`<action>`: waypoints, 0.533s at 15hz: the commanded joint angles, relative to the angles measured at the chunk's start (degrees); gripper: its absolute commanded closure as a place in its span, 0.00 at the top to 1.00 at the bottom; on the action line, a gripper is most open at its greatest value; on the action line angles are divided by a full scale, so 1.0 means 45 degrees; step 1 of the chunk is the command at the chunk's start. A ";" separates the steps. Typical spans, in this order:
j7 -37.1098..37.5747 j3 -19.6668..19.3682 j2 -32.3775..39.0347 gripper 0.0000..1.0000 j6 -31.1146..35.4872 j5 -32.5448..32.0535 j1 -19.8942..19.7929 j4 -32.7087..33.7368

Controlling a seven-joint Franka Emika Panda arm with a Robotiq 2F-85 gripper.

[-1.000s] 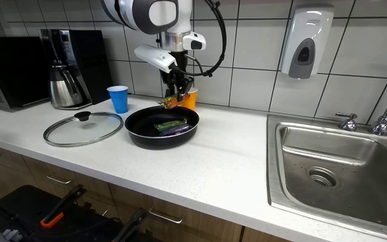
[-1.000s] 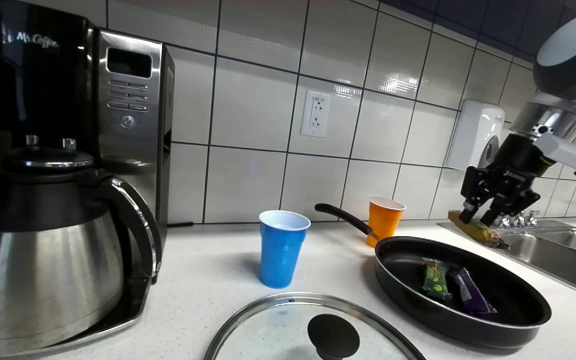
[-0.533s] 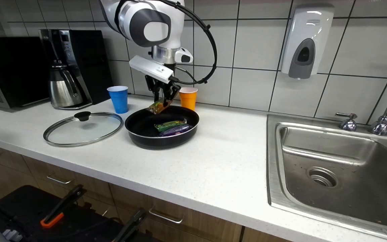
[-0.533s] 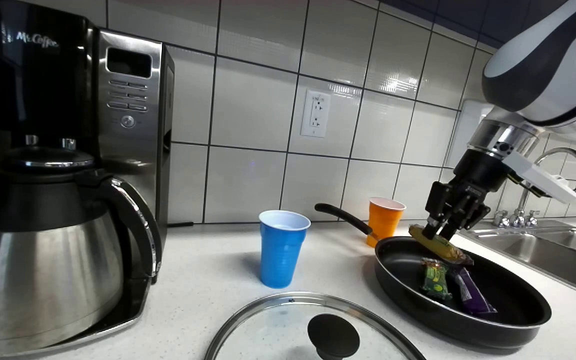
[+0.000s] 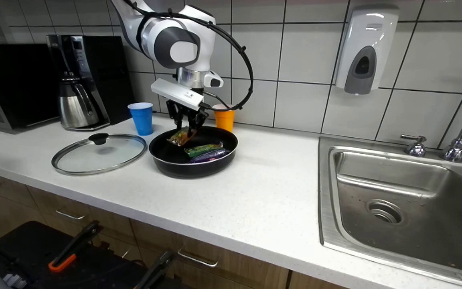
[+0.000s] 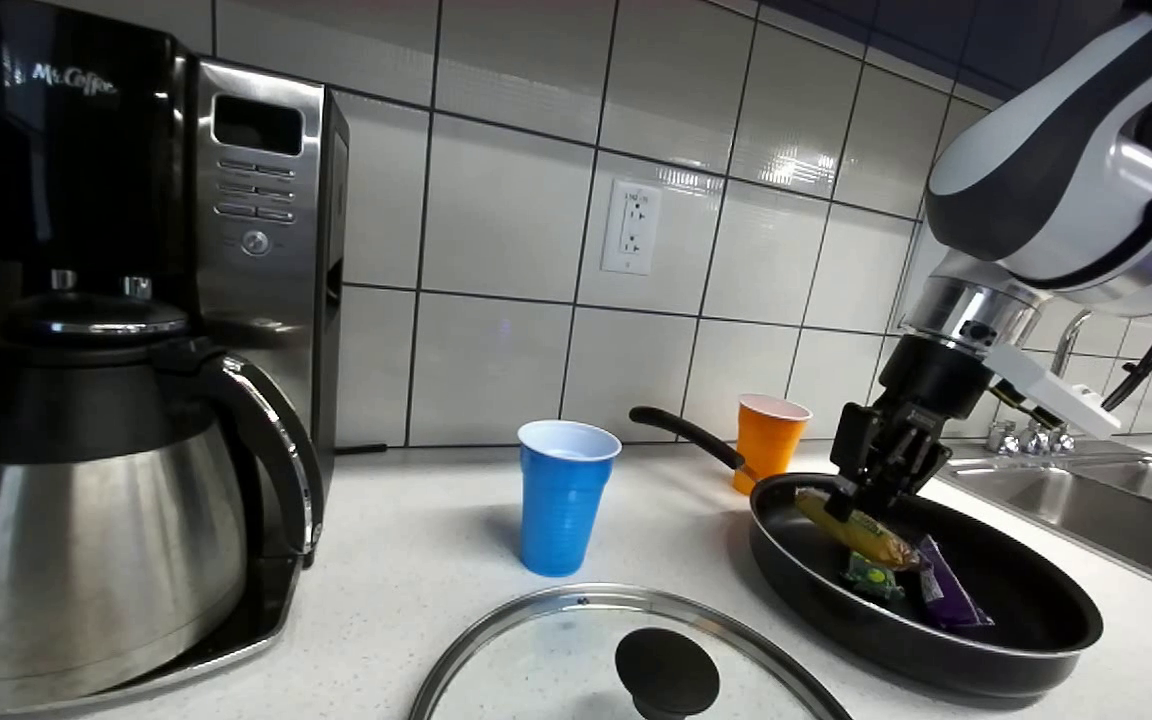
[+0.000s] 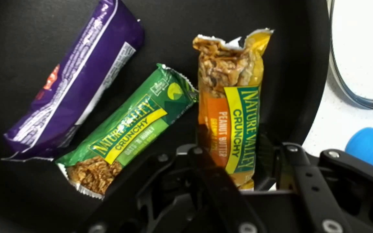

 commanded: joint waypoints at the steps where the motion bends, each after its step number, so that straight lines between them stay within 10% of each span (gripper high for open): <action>1: -0.0339 0.0399 0.0069 0.16 -0.0338 -0.0266 -0.0392 0.0122; 3: -0.0334 0.0441 0.0062 0.16 -0.0343 -0.0305 -0.0423 0.0108; 4: -0.0256 0.0424 0.0003 0.66 -0.0344 -0.0354 -0.0407 0.0069; 8: 0.0124 0.0314 -0.0391 0.88 -0.0590 -0.0560 -0.0401 -0.0110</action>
